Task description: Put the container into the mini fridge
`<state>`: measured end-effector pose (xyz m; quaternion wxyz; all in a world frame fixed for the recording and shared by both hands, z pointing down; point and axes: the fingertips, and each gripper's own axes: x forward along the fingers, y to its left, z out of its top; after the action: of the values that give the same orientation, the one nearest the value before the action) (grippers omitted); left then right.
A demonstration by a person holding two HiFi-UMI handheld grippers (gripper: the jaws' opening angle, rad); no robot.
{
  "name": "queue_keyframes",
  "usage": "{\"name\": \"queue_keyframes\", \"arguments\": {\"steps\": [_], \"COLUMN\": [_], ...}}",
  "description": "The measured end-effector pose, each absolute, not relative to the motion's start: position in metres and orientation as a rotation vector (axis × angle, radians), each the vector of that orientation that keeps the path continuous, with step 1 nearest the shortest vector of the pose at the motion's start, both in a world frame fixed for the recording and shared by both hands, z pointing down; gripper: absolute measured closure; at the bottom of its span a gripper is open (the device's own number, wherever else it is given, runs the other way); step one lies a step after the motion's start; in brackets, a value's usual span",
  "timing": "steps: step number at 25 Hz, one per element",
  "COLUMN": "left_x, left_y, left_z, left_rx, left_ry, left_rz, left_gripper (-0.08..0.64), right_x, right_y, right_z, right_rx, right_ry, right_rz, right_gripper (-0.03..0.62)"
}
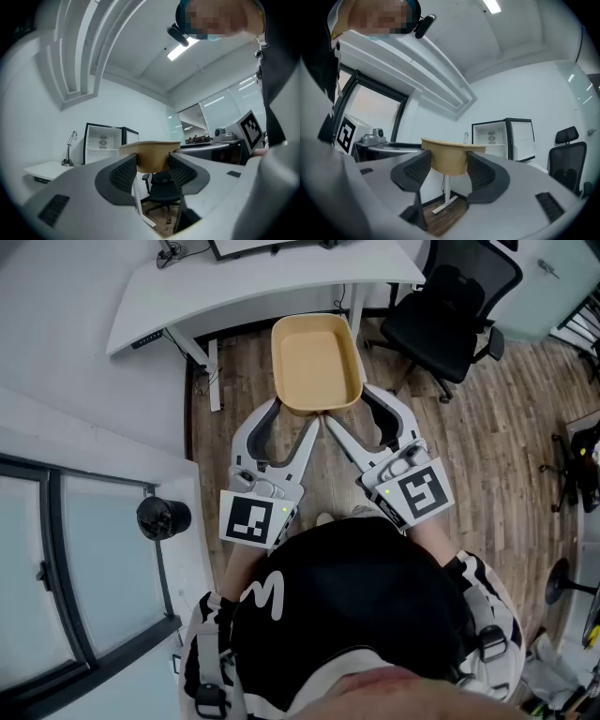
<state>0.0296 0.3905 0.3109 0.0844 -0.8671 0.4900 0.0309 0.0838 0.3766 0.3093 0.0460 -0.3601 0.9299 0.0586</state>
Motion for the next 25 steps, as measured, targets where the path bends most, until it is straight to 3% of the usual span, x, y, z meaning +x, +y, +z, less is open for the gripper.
{"name": "queue_keyframes", "arguments": {"steps": [25], "left_x": [0.0282], "left_y": [0.3970], "left_z": [0.3121], "left_rx": [-2.595], "left_ry": [1.457], "left_rz": [0.101], "left_gripper": [0.342], "right_x": [0.0870], "right_y": [0.3869], "right_z": [0.3139], "right_rx": [-1.143], "right_ry": [2.826], "right_rz": [0.138], "right_gripper": [0.339]}}
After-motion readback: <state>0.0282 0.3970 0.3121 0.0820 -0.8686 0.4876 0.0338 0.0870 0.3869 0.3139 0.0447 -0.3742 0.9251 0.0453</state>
